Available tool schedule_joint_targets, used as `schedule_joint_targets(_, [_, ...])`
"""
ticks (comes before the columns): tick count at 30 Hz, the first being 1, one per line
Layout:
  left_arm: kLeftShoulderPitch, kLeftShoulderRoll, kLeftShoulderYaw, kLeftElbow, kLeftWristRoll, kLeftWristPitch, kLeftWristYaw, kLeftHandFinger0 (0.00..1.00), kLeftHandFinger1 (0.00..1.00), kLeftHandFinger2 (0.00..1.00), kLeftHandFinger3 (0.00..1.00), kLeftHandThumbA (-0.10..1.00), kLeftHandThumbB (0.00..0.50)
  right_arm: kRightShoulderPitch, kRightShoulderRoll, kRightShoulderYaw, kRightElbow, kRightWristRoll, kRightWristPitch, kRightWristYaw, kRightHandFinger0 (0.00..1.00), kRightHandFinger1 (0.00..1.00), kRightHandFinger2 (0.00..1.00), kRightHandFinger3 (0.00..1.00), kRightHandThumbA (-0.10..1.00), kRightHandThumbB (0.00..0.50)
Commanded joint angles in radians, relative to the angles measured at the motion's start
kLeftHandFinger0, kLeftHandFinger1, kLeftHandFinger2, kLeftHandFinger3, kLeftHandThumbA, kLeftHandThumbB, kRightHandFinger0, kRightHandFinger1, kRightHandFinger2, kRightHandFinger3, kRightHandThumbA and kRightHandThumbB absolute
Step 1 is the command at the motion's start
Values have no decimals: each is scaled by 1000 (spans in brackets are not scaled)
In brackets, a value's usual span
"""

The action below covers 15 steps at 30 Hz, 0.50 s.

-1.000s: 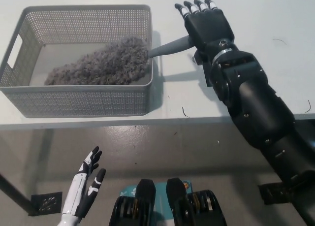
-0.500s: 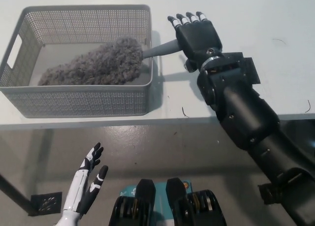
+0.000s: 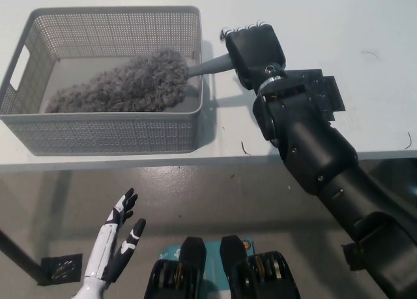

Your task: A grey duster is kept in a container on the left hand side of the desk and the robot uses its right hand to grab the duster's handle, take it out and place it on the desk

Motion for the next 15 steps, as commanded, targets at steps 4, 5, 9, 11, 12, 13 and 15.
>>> schedule_joint_targets(4, [-35, 20, -20, -18, 24, -28, -3, 1000, 1000, 1000, 1000, 926, 8, -123, 20, -18, 124, 59, -141, -475, 0, 82, 400, 480, 110, 103])
schedule_joint_targets(5, [-36, 20, -20, -15, 24, -32, -2, 1000, 1000, 1000, 1000, 926, 9, -122, 19, -22, 128, 66, -149, -479, 0, 78, 399, 490, 118, 104])
schedule_joint_targets(9, [-42, 25, -20, -16, 21, -19, -10, 1000, 1000, 1000, 1000, 951, 23, -115, 19, -60, 137, 119, -169, -487, 0, 102, 422, 484, 173, 127])
schedule_joint_targets(11, [-43, 25, -20, -15, 18, -19, -12, 1000, 1000, 1000, 1000, 943, 21, -111, 22, -87, 137, 154, -181, -487, 0, 87, 390, 411, 231, 132])
schedule_joint_targets(12, [-42, 24, -20, -16, 19, -15, -11, 1000, 1000, 1000, 1000, 943, 26, -109, 26, -112, 138, 185, -193, -487, 0, 75, 361, 380, 260, 131])
schedule_joint_targets(13, [-42, 23, -20, -17, 20, -13, -10, 1000, 1000, 1000, 1000, 944, 27, -107, 28, -123, 138, 198, -199, -486, 0, 57, 328, 346, 281, 130])
schedule_joint_targets(15, [-42, 23, -21, -18, 18, -12, -11, 1000, 1000, 1000, 1000, 938, 7, -99, 34, -182, 133, 272, -234, -475, 0, 1, 223, 253, 488, 92])
